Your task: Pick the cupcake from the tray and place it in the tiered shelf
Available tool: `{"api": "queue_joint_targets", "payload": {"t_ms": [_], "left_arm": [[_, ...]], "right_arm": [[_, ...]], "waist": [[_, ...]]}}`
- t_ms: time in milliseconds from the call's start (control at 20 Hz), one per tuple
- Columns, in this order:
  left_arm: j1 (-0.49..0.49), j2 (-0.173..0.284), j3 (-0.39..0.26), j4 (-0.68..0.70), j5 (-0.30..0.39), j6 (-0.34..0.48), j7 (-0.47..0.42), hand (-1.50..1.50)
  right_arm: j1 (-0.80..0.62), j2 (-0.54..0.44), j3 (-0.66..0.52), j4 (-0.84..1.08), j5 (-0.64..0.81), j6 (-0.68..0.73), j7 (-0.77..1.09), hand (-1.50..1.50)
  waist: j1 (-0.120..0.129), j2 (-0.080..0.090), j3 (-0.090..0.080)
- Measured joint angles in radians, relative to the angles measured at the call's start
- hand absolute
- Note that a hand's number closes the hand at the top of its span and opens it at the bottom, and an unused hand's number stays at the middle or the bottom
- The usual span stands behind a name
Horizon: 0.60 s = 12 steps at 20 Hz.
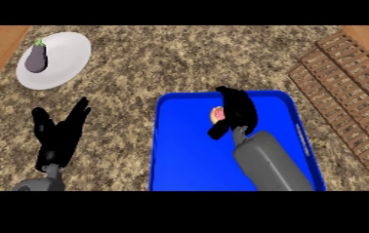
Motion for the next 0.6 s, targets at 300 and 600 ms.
{"api": "queue_joint_targets", "payload": {"t_ms": [300, 600], "left_arm": [[-0.022, -0.01, 0.007, 0.024, -0.007, 0.003, 0.008, 0.0], [-0.005, -0.009, 0.015, 0.023, -0.008, -0.02, -0.02, 0.0]], "right_arm": [[-0.012, -0.004, 0.03, 0.02, 0.007, 0.049, -0.061, 1.5], [-0.011, 0.027, 0.02, 0.008, 0.004, -0.025, -0.058, 1.5]], "waist": [[-0.007, -0.011, -0.008], [-0.005, -0.009, -0.004]]}}
